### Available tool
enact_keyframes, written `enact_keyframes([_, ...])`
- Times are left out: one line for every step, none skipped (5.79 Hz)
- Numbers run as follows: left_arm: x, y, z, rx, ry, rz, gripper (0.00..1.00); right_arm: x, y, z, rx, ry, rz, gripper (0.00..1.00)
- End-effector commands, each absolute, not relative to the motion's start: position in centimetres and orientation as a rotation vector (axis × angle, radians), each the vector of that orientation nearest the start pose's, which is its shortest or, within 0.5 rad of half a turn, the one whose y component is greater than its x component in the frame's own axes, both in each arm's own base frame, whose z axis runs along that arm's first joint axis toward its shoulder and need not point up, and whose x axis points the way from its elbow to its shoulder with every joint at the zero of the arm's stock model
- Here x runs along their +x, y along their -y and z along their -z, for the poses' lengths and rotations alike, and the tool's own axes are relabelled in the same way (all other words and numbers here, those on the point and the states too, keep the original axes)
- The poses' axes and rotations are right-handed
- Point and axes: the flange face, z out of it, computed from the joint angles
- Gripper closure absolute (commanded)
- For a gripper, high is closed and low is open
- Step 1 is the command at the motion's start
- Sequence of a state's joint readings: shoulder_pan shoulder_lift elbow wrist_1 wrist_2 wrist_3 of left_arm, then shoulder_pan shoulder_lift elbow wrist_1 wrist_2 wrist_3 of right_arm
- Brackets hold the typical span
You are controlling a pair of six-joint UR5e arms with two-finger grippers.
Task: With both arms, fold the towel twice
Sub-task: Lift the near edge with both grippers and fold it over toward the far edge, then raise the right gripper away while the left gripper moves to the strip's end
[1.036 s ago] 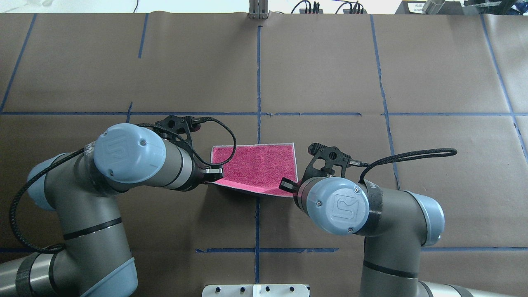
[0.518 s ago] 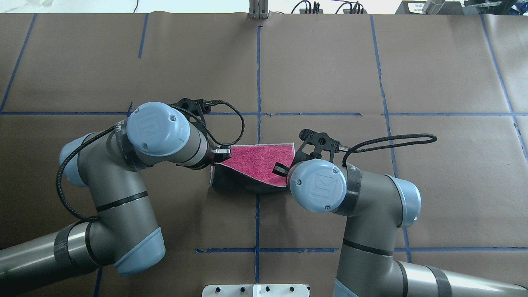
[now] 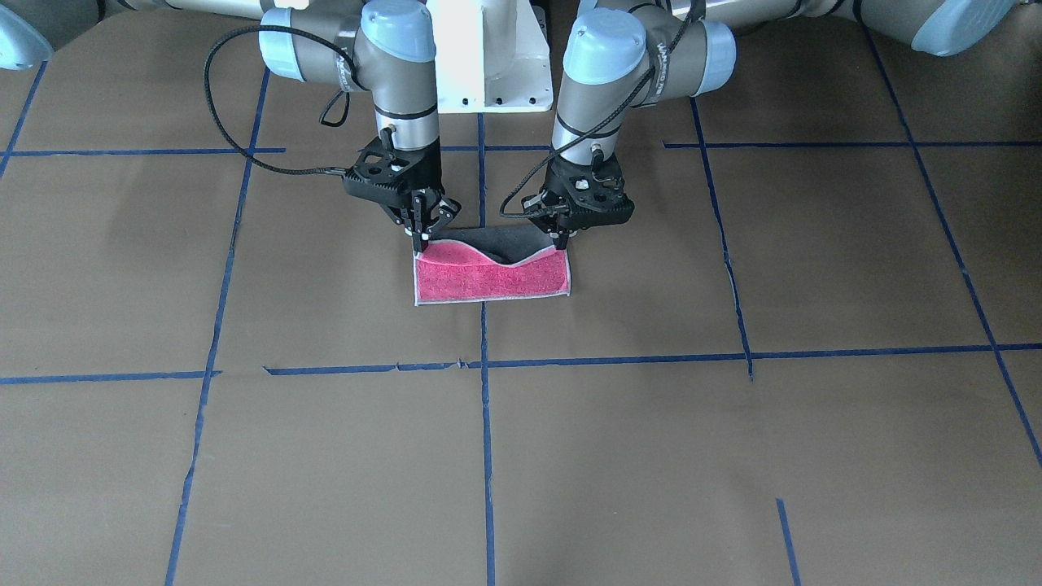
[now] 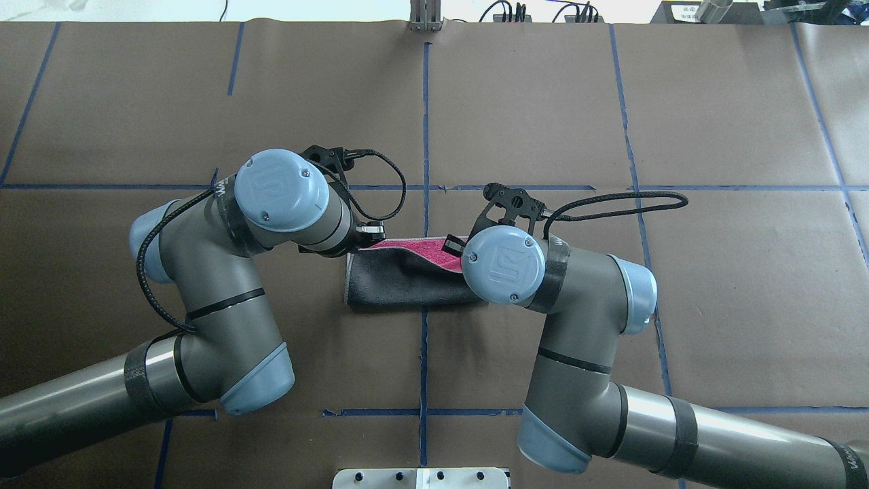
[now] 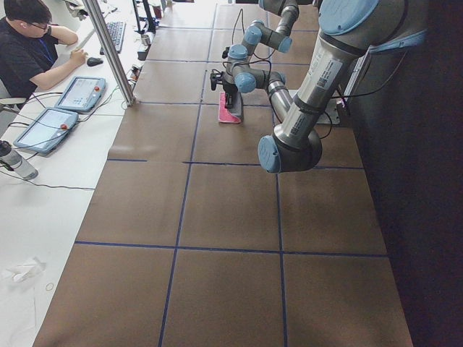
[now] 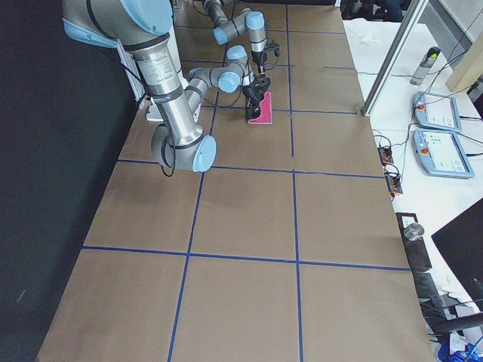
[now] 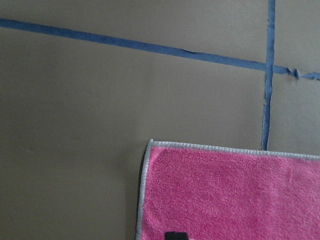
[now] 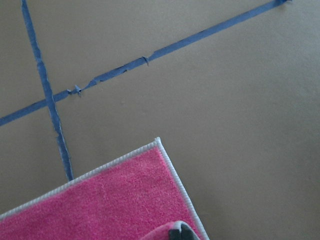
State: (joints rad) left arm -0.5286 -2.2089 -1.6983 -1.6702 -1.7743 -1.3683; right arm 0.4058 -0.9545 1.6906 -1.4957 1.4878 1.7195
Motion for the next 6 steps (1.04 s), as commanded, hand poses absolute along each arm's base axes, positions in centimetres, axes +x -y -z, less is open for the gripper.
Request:
enact_keyframes([53.1, 45.2, -22.9, 0.139, -0.866, 0.219, 1.00, -57.3, 41.6, -25.1, 0.201, 0.819, -0.560, 1.00])
enact_keyframes([53.0, 45.5, -23.1, 0.145, -0.860, 0.212, 1.00, -57.2, 41.9, -24.7, 0.202, 0.822, -0.563, 1.00])
enact_keyframes([53.1, 46.2, -23.8, 0.142, -0.846, 0.223, 0.98, -57.2, 42.2, -25.1, 0.206, 0.813, -0.562, 0.95])
enact_keyframes([53.1, 47.0, -24.1, 0.149, -0.851, 0.231, 0.74, -56.6, 43.1, -25.3, 0.220, 0.801, -0.539, 0.42])
enact_keyframes([53.1, 48.0, -24.7, 0.160, -0.853, 0.232, 0.23, -56.4, 44.2, -26.0, 0.247, 0.770, -0.479, 0.01])
enact_keyframes([52.0, 49.2, -24.6, 0.206, -0.850, 0.176, 0.00, -55.2, 46.1, -26.2, 0.244, 0.760, -0.458, 0.00])
